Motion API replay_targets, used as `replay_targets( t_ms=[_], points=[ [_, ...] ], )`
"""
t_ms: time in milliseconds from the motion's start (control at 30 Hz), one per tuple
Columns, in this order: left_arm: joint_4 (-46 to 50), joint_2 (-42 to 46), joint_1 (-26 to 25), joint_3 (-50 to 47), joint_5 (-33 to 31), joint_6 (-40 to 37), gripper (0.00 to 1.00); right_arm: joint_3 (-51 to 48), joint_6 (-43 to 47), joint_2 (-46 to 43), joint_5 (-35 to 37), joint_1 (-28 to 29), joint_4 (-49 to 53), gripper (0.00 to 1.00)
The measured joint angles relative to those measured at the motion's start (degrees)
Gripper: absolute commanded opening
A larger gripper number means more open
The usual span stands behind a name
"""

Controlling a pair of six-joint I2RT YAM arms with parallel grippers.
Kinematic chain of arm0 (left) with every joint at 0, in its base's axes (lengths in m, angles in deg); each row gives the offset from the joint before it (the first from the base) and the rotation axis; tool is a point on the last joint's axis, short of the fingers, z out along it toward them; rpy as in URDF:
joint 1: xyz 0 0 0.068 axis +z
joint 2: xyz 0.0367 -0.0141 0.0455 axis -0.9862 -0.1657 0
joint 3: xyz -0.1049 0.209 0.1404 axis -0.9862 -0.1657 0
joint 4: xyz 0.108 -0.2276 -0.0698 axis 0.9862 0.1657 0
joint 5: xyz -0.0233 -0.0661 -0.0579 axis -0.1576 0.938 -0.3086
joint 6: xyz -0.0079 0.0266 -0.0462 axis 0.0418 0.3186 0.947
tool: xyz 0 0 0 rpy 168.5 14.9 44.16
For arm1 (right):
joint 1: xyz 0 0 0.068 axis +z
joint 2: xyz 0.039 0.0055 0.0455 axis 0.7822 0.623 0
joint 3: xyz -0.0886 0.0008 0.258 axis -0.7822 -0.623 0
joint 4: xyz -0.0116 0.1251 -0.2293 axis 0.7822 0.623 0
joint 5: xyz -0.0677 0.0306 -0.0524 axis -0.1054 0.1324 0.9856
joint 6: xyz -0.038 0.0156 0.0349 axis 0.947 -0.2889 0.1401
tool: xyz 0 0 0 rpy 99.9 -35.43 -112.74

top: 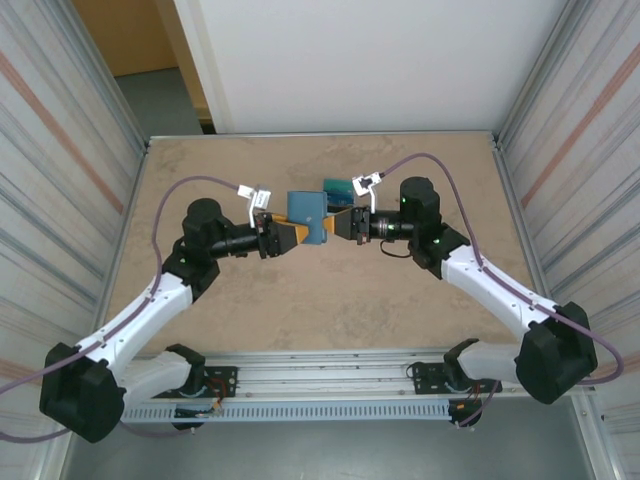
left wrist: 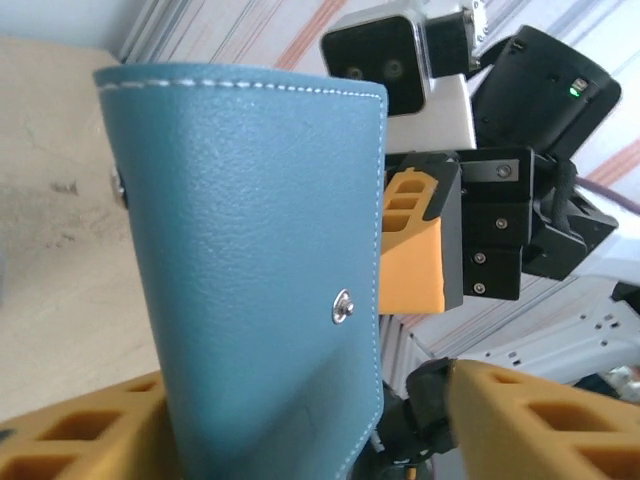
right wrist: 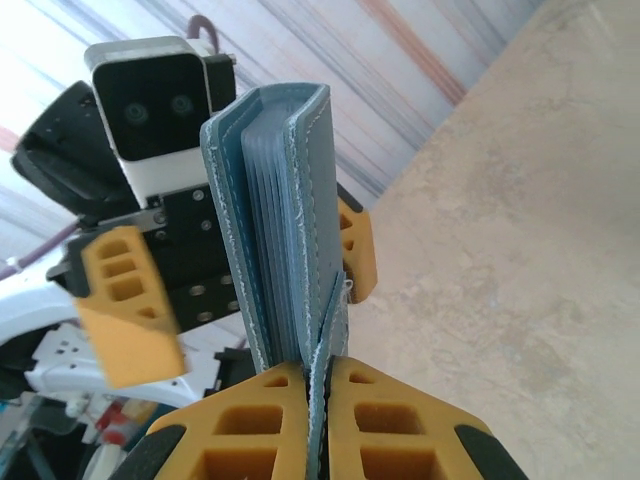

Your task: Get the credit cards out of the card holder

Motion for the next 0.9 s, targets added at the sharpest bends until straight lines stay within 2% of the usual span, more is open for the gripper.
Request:
replay_targets(
  t_ms=[200,467,900],
  points=[
    [0.9,-1.92,-0.46,0.07,-0.35,0.11,0.99,3.48,4.35,-2.08,8.04,1.57,11.23,0.0],
    [1.07,-6.88,-3.3,0.87,-2.95,-0.31,0.99,11.56,8.2,-1.07,20.79,6.75,26.62,0.0],
    [-0.44,-9.42,-3.37,0.87,-6.08,-0.17,0.99,20.13,10.45,2.84,37.09,10.67,43.23,0.0]
  ],
)
